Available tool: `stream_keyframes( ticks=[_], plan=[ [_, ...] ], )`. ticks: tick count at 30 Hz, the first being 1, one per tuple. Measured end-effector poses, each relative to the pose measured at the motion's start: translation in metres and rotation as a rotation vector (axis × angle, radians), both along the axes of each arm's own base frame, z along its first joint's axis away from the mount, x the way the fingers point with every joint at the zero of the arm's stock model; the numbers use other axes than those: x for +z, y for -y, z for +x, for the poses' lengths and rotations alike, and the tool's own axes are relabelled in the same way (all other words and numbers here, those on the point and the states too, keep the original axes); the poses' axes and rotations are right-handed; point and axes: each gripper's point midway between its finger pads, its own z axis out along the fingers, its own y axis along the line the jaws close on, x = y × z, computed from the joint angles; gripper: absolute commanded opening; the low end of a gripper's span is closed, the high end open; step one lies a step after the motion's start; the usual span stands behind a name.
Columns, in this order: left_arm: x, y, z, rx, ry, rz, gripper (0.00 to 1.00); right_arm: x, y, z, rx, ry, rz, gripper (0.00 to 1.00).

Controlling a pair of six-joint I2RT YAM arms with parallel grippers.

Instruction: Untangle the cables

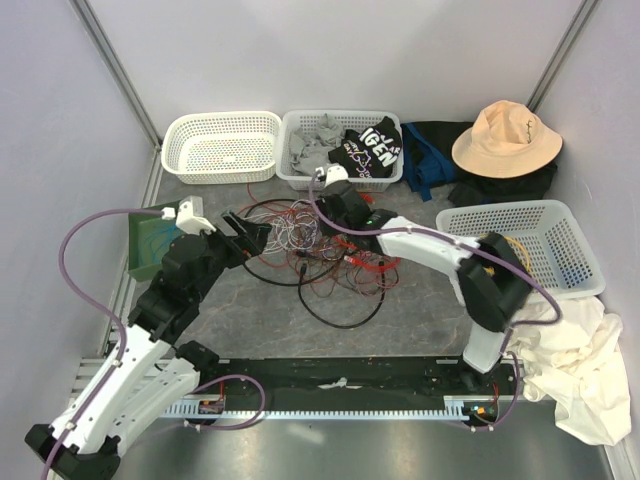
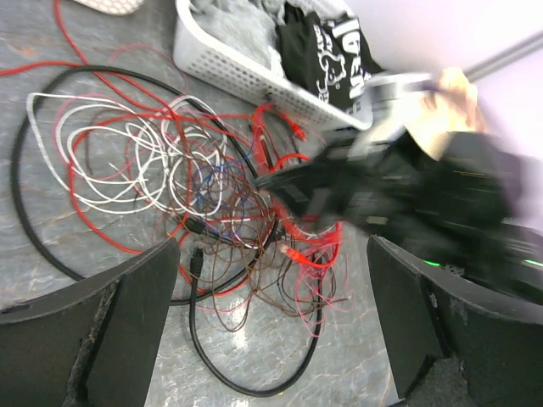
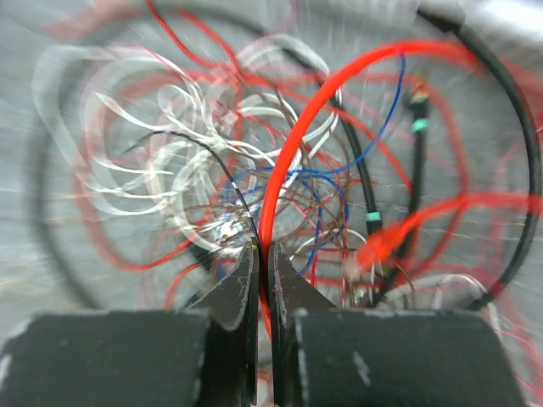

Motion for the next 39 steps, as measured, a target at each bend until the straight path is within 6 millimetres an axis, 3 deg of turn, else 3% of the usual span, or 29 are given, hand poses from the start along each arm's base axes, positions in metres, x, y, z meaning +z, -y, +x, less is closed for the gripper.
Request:
stream_keyframes(
  ticks=[7, 10, 13, 16, 21, 26, 29, 34, 39],
  plan=[
    [-0.011, 0.035, 0.015, -0.134, 0.001, -0.01, 1.0, 0.128, 0.014, -0.042, 0.032, 0.195, 0.197, 0.0],
    [-0.015, 0.052, 0.023, -0.196, -0.001, -0.026, 1.0, 0.152, 0.021, -0.065, 0.067, 0.231, 0.251, 0.0],
    [-0.018, 0.065, 0.032, -0.236, -0.014, -0.028, 0.99, 0.147, 0.035, -0.083, 0.083, 0.227, 0.254, 0.0],
    [-0.015, 0.074, 0.042, -0.263, -0.015, -0.027, 0.99, 0.126, 0.05, -0.098, 0.091, 0.196, 0.227, 0.0],
    [0.016, 0.085, 0.058, -0.311, 0.066, -0.056, 0.94, 0.106, 0.064, -0.114, 0.105, 0.167, 0.201, 0.0],
    [0.038, 0.114, 0.082, -0.455, 0.104, -0.1, 0.82, 0.107, 0.07, -0.123, 0.123, 0.171, 0.207, 0.0],
    [0.022, 0.141, 0.092, -0.586, 0.061, -0.139, 0.75, 0.113, 0.07, -0.126, 0.134, 0.18, 0.222, 0.0],
    [-0.028, 0.167, 0.088, -0.731, -0.098, -0.198, 0.75, 0.116, 0.07, -0.127, 0.142, 0.187, 0.229, 0.0],
    [-0.025, 0.175, 0.078, -0.796, -0.095, -0.218, 0.71, 0.116, 0.07, -0.128, 0.144, 0.186, 0.226, 0.0]
  ],
)
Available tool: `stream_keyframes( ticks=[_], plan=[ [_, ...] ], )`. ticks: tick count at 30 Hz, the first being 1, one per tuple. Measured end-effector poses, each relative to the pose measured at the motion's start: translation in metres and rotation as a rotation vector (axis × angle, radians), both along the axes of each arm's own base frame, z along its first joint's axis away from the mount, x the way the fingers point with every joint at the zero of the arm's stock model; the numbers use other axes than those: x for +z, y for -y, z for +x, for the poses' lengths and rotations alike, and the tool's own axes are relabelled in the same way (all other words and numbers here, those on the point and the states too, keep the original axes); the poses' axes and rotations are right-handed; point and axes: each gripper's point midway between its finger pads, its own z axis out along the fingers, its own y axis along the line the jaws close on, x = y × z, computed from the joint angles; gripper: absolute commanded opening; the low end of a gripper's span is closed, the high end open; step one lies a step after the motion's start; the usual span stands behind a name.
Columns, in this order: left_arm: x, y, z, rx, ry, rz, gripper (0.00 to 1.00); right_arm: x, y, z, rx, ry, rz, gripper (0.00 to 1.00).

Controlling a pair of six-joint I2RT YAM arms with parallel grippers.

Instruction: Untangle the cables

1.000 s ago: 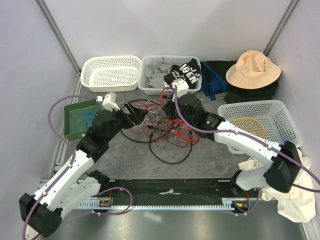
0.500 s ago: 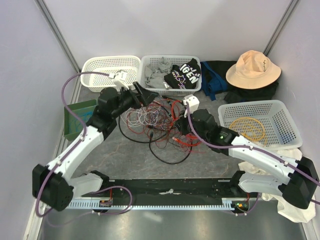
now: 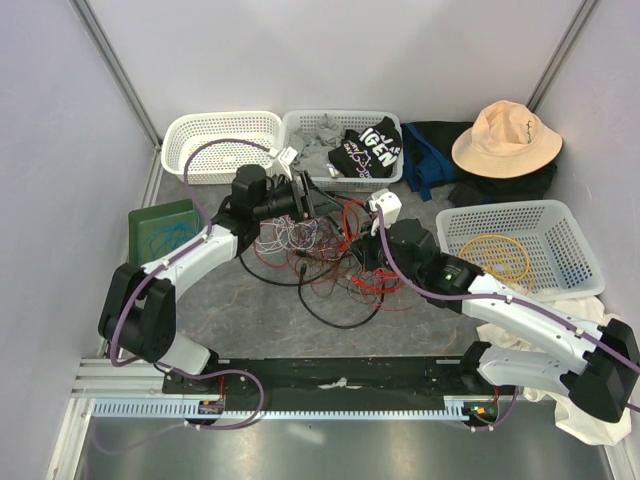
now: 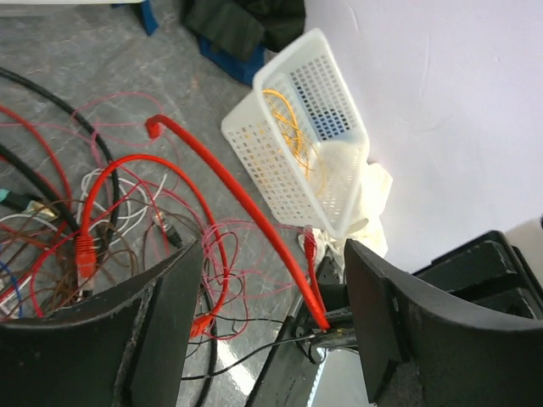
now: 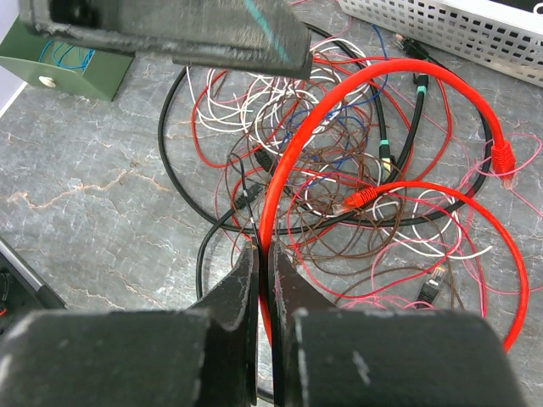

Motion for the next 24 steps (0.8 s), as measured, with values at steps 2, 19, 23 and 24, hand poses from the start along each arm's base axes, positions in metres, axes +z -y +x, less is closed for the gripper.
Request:
stream_keyframes(
  ticks=[2, 19, 23, 24],
  plan=[
    [0.002, 0.003, -0.003, -0.018, 0.006, -0.006, 0.68, 0.0, 0.0, 0.0, 0.0, 0.0, 0.0, 0.0],
    [-0.016, 0.027, -0.022, -0.115, -0.043, -0.002, 0.02, -0.006, 0.0, -0.002, 0.008, -0.012, -0.01, 0.01],
    [-0.009, 0.031, -0.024, -0.132, -0.039, -0.013, 0.02, -0.01, 0.001, -0.002, 0.002, -0.02, -0.016, 0.57],
    [-0.008, 0.031, -0.023, -0.129, -0.041, -0.01, 0.02, -0.01, 0.002, -0.002, 0.0, -0.014, -0.022, 0.67]
  ],
)
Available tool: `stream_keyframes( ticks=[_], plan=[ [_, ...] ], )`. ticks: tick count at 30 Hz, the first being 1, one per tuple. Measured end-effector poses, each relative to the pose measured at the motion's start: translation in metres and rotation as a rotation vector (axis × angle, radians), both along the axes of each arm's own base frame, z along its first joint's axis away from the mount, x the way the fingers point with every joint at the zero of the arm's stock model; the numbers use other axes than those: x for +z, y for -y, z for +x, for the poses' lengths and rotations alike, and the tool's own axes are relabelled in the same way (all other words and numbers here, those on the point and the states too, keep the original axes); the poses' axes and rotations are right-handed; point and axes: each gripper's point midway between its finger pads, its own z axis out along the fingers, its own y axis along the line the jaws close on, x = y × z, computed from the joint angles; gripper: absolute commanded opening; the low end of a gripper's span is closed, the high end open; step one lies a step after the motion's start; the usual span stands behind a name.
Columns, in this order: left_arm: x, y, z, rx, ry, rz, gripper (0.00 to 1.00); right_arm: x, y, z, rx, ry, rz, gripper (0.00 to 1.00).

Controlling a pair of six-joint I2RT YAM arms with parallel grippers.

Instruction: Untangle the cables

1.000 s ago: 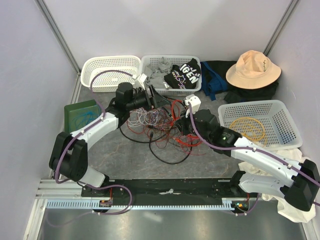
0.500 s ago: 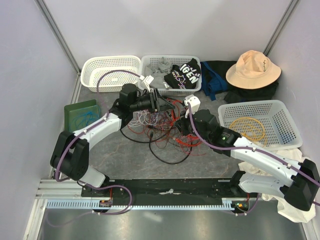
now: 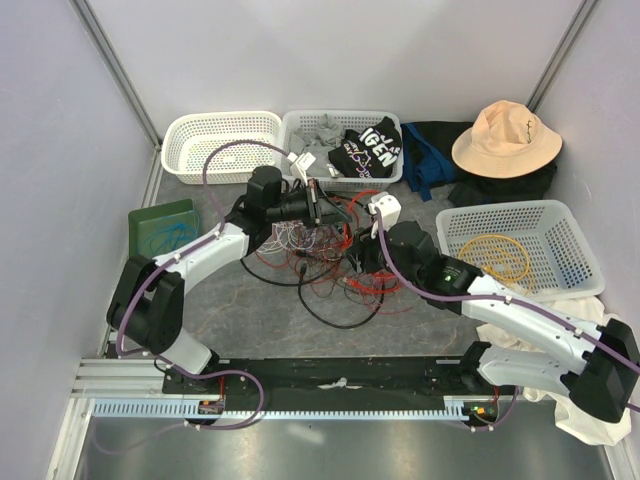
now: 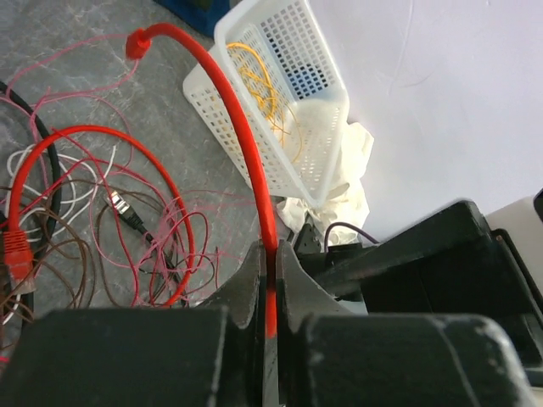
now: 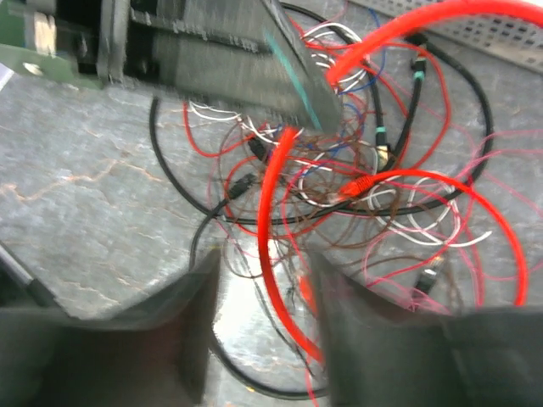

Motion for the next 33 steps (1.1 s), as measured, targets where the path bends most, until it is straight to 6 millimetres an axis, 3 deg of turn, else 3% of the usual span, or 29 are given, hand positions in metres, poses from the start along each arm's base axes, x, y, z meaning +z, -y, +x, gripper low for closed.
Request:
stream_keyframes(
  ticks=[6, 11, 15, 18, 20, 25, 30, 33],
  plan=[
    [0.021, -0.02, 0.028, 0.108, 0.017, 0.037, 0.02, 0.009, 0.017, -0.002, -0.062, 0.01, 0.002, 0.91],
    [0.084, -0.056, 0.06, 0.29, 0.194, 0.097, 0.02, 0.04, 0.044, -0.006, -0.139, 0.079, 0.044, 0.95],
    [0.141, -0.084, 0.065, 0.434, 0.377, 0.151, 0.02, 0.056, 0.066, -0.009, -0.204, 0.124, 0.06, 0.97],
    [0.164, -0.105, 0.067, 0.535, 0.468, 0.2, 0.02, 0.059, 0.075, -0.008, -0.237, 0.14, 0.053, 0.98],
    [0.168, -0.117, 0.069, 0.59, 0.499, 0.241, 0.02, 0.057, 0.077, -0.007, -0.248, 0.14, 0.041, 0.98],
    [0.154, -0.136, 0.077, 0.66, 0.522, 0.35, 0.02, 0.037, 0.073, -0.002, -0.249, 0.102, -0.024, 0.98],
    [0.131, -0.137, 0.073, 0.622, 0.522, 0.404, 0.02, 0.025, 0.068, -0.002, -0.231, 0.076, -0.051, 0.98],
    [0.128, -0.131, 0.062, 0.564, 0.513, 0.394, 0.02, 0.022, 0.066, -0.002, -0.228, 0.071, -0.054, 0.98]
  ],
)
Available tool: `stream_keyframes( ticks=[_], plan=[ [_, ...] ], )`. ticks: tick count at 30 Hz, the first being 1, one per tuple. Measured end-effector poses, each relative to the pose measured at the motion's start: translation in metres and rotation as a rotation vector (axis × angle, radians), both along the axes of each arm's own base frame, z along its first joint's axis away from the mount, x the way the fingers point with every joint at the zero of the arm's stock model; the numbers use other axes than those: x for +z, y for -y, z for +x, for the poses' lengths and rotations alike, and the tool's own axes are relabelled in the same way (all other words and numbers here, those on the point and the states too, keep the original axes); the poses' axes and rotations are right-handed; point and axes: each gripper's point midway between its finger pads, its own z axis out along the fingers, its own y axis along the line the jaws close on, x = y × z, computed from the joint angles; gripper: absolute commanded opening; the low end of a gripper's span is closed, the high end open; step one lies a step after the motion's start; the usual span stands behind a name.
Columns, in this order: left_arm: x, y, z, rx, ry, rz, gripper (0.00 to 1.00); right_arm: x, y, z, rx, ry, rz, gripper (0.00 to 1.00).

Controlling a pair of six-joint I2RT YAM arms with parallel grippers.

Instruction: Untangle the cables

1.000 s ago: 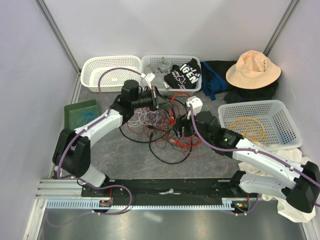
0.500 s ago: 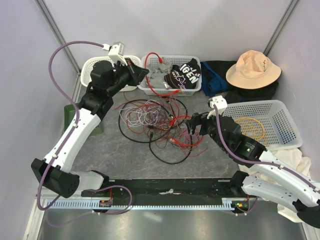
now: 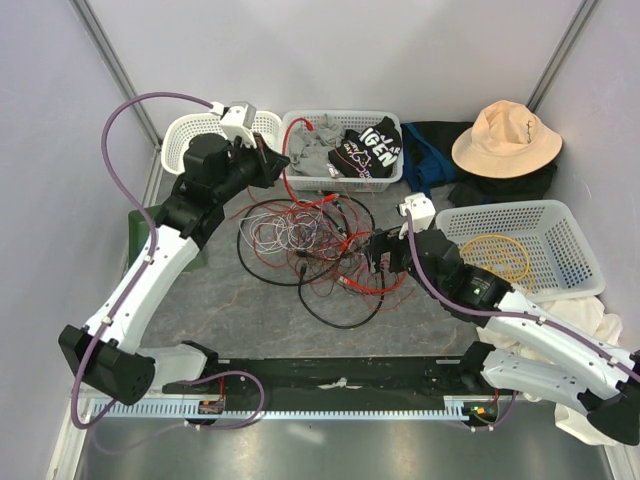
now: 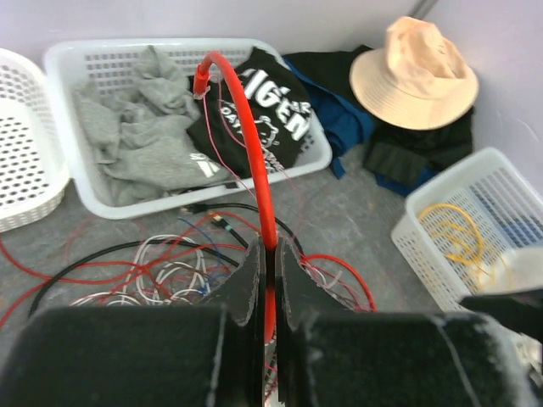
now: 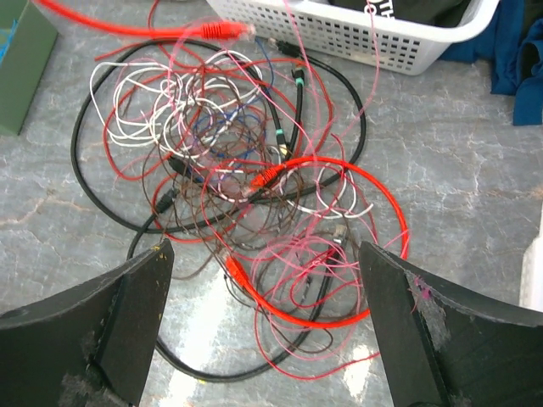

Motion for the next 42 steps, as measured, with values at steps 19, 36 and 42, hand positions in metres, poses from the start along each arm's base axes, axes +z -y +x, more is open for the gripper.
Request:
stream_keyframes(
  ticks=[19, 36, 42],
  plan=[
    [0.03, -0.004, -0.108, -0.224, 0.068, -0.091, 0.02, 0.026, -0.088, 0.101, -0.099, 0.137, 0.186, 0.98],
    [0.015, -0.008, -0.119, -0.225, 0.023, -0.077, 0.02, 0.057, -0.095, 0.161, -0.158, 0.238, 0.191, 0.0],
    [0.008, -0.015, -0.106, -0.152, 0.011, -0.061, 0.02, 0.145, -0.064, 0.116, -0.111, 0.327, 0.305, 0.0]
  ],
)
